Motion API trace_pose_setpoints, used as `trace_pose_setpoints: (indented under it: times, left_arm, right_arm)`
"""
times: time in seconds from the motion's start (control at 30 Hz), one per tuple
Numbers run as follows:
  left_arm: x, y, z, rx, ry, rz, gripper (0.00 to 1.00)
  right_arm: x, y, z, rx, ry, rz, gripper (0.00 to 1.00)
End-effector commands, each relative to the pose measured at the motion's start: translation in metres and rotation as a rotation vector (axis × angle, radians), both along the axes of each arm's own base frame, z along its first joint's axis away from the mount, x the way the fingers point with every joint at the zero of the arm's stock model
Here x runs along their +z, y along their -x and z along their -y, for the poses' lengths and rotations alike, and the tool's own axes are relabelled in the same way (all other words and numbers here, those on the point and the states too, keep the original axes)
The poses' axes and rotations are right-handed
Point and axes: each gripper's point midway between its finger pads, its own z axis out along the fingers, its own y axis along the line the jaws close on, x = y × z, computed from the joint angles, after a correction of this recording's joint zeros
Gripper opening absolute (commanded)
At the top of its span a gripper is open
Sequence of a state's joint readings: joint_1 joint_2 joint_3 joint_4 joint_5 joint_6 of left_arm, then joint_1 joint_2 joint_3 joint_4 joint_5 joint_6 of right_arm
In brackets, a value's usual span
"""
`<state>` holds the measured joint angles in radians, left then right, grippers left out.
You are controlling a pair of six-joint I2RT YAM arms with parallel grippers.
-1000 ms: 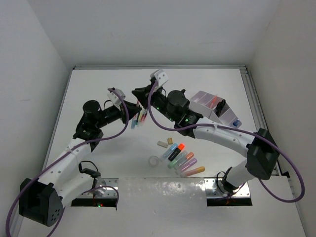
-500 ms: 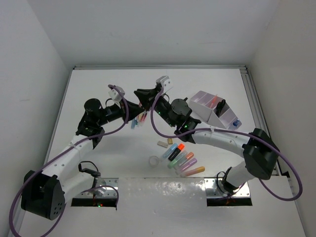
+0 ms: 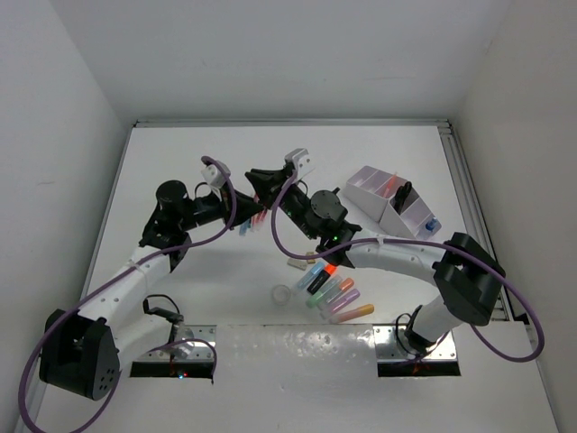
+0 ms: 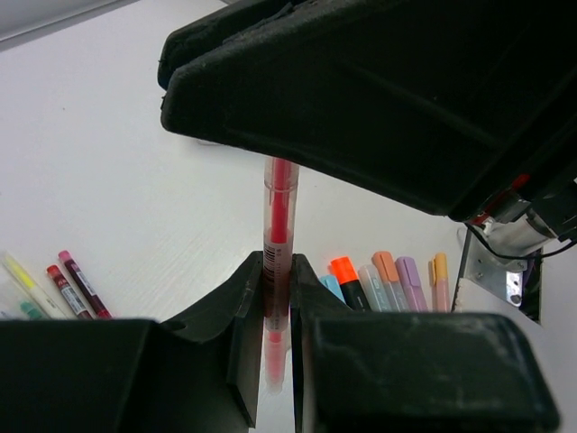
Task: Sort the stationery into containers
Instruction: Close the pen cap on the pen.
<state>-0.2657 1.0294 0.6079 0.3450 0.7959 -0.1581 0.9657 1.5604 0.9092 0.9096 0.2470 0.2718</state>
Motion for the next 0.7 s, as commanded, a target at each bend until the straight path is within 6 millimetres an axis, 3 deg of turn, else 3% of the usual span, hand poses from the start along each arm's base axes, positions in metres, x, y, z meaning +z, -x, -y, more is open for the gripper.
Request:
trace_pose_setpoints:
  times: [0.0,0.33,0.4,0.5,0.67]
  left_arm:
    - [0.111,-0.007,-0.010,0.068,0.113,0.415,0.00]
    - [0.102,-0.004,-0.009,0.055,0.088,0.397,0.00]
    - [0.094,-0.003,-0.008,0.047,0.077,0.363,0.00]
    - [0.087,0.002,-0.006,0.028,0.070,0.335,0.00]
    - [0.079,0.006,-0.006,0.018,0.060,0.303,0.00]
  right_arm:
    - [-0.159,0.035,-0.002,0.106,0.467,-0.249,0.00]
    - [-0.158,0.034,-0.002,0.108,0.494,-0.248,0.00]
    - [-0.146,0.030,-0.003,0.103,0.466,-0.242,0.15]
    - [-0.132,0.024,-0.005,0.123,0.409,-0.254,0.30]
    - [-0.112,0.020,-0.009,0.134,0.354,-0.234,0.36]
